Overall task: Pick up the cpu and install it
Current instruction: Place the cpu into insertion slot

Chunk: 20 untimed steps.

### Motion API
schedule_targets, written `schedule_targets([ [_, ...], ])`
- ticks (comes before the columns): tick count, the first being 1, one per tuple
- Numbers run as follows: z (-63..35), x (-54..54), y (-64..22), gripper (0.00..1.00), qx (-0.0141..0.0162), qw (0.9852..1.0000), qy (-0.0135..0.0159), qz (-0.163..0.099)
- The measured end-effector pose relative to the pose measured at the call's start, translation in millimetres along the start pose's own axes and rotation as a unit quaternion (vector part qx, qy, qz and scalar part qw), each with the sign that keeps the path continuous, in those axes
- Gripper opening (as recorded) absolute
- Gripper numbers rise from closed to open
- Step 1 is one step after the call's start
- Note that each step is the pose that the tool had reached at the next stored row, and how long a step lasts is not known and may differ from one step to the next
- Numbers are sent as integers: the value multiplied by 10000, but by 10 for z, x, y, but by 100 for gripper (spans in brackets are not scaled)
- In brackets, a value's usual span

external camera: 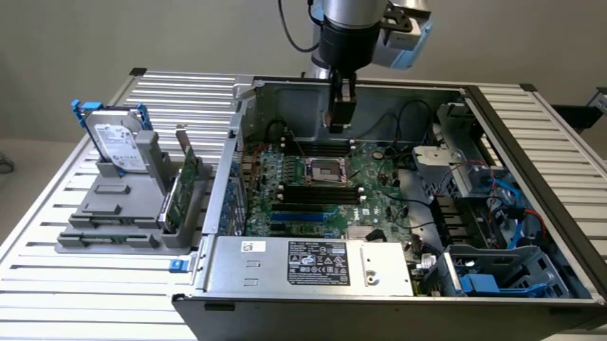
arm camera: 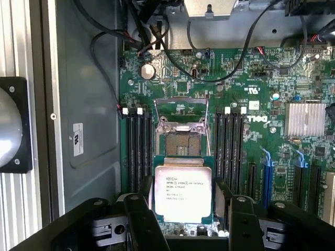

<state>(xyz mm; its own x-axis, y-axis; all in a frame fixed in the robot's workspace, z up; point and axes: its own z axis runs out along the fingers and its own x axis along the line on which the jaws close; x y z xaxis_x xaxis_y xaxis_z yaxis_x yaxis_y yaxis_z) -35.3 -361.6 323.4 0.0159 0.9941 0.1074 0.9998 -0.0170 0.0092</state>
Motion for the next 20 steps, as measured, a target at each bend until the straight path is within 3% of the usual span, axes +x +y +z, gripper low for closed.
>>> schedule_targets([
  [20,339,-39,2,55,12,10000,0,-5],
])
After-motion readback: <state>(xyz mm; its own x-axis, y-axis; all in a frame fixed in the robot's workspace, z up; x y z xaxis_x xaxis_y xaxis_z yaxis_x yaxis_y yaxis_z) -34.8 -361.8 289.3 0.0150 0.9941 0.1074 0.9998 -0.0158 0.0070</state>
